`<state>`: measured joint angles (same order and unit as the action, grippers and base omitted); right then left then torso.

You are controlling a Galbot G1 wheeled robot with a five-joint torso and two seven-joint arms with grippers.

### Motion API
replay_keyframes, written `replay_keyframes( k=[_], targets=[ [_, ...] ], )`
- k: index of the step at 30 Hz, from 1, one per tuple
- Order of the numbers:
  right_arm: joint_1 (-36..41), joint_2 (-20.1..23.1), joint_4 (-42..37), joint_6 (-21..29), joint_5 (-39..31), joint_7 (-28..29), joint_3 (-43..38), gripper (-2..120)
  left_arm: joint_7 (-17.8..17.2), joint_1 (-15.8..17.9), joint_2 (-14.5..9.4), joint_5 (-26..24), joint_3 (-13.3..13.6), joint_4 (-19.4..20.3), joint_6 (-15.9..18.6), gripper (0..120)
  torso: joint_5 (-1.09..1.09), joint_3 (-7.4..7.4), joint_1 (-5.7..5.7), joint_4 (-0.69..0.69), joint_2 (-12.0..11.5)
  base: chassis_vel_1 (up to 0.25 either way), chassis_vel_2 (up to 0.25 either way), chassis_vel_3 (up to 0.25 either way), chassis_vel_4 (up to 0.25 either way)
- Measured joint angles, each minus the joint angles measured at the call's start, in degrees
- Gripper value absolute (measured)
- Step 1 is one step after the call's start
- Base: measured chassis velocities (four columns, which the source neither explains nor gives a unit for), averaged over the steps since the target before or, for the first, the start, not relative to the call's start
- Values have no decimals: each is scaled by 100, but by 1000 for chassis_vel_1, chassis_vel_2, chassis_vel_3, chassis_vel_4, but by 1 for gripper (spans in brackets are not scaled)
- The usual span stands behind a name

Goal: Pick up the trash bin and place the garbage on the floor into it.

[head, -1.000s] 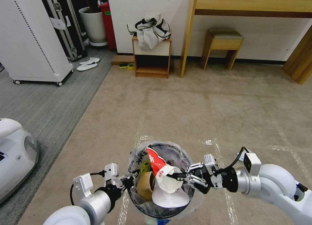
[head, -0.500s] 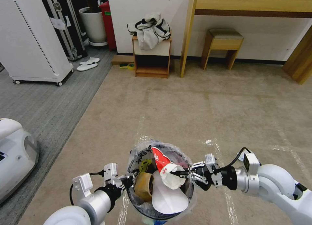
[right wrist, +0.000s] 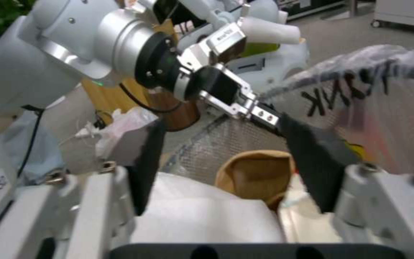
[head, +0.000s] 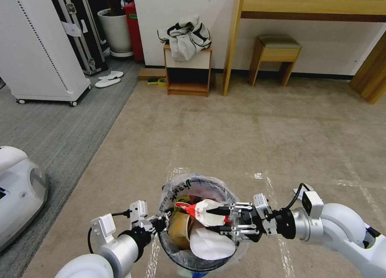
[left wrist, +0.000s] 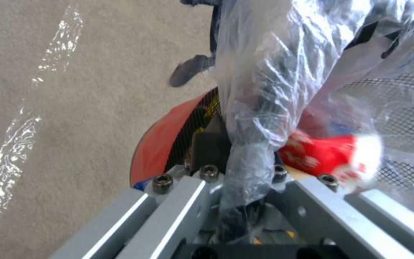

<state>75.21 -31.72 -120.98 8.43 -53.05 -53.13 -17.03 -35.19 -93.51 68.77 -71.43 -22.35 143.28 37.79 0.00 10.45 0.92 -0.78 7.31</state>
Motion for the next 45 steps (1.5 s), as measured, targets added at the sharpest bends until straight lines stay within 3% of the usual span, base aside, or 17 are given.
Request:
replay_keyframes(
  k=[4,9,22,28,33,45],
  targets=[
    [24,6,-73,0,-29,-83,-37,86,10,-10,19,24,55,-31,-5,2,0,0,0,0,0,0,0,0,0],
    [12,21,-133,0,-112,-164,-64,98,13,-9,13,24,61,-60,-11,2,0,0,0,0,0,0,0,0,0],
    [18,130,-533,-31,-582,-305,-620,100,12,42,39,11,-29,-147,-25,2,0,0,0,0,0,0,0,0,0],
    [94,69,-576,-49,-758,-192,-1105,100,36,55,61,-15,-231,-188,-48,2,0,0,0,0,0,0,0,0,0],
    [212,-246,-585,-49,-885,86,-1566,100,96,47,75,-49,-415,-212,-78,2,0,0,0,0,0,0,0,0,0],
    [442,-926,-567,-96,-912,729,-2326,100,224,96,129,71,-451,-290,-115,2,0,0,0,0,0,0,0,0,0]
  ],
)
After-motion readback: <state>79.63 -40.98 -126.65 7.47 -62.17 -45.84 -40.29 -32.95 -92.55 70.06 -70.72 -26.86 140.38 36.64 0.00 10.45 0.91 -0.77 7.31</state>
